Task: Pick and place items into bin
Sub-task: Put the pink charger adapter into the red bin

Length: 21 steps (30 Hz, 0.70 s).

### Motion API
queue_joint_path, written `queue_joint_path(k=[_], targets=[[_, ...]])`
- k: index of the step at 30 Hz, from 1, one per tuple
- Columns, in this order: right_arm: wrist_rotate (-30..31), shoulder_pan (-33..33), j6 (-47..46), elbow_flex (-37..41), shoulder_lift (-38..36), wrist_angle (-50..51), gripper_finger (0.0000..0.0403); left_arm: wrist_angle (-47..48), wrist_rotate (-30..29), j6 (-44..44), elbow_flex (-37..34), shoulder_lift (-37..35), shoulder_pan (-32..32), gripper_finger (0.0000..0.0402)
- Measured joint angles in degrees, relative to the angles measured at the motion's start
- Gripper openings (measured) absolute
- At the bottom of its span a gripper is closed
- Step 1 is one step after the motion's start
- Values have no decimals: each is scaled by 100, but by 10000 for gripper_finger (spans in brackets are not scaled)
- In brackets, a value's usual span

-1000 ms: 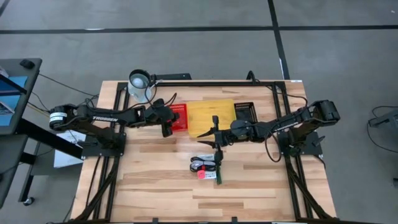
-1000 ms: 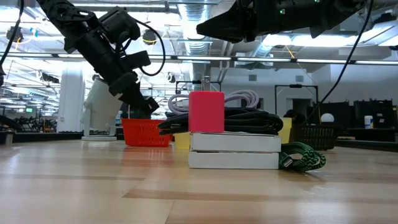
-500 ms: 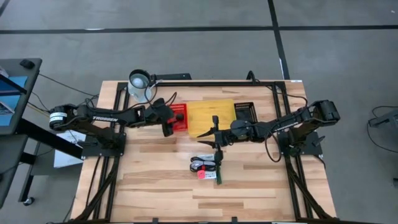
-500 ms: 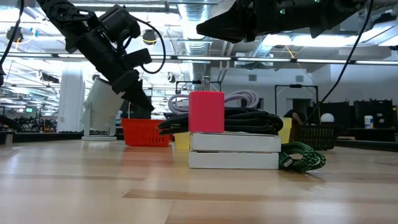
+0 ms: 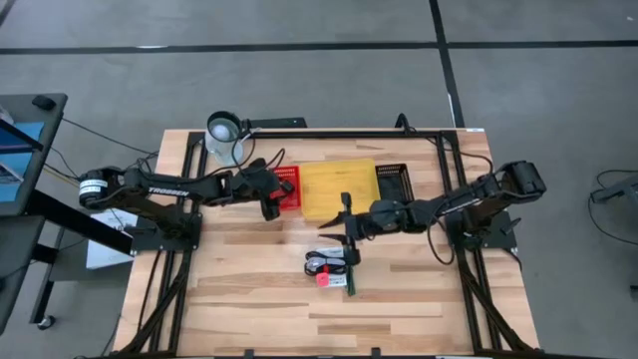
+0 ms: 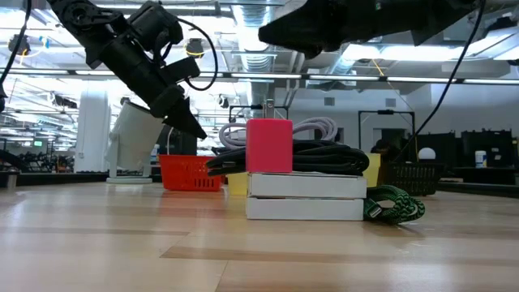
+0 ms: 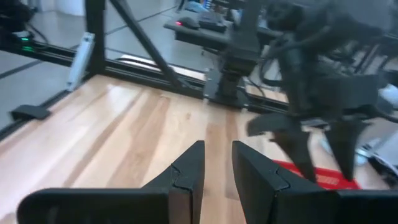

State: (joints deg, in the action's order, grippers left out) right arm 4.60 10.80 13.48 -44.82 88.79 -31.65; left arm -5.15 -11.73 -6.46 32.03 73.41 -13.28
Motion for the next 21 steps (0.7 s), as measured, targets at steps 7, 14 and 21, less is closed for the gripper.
queue_joint_path(k=[7,14,21], targets=[[79,475,-23,1,-2,207,77,-579,-5,22,-3,0,233,236],[744,1014,-106,1,-4,620,77,-1320,90,58,-234,-2,628,235],[1326,1600,-146,1,-4,634,77,-1541,90,119,-256,-2,1114,235]])
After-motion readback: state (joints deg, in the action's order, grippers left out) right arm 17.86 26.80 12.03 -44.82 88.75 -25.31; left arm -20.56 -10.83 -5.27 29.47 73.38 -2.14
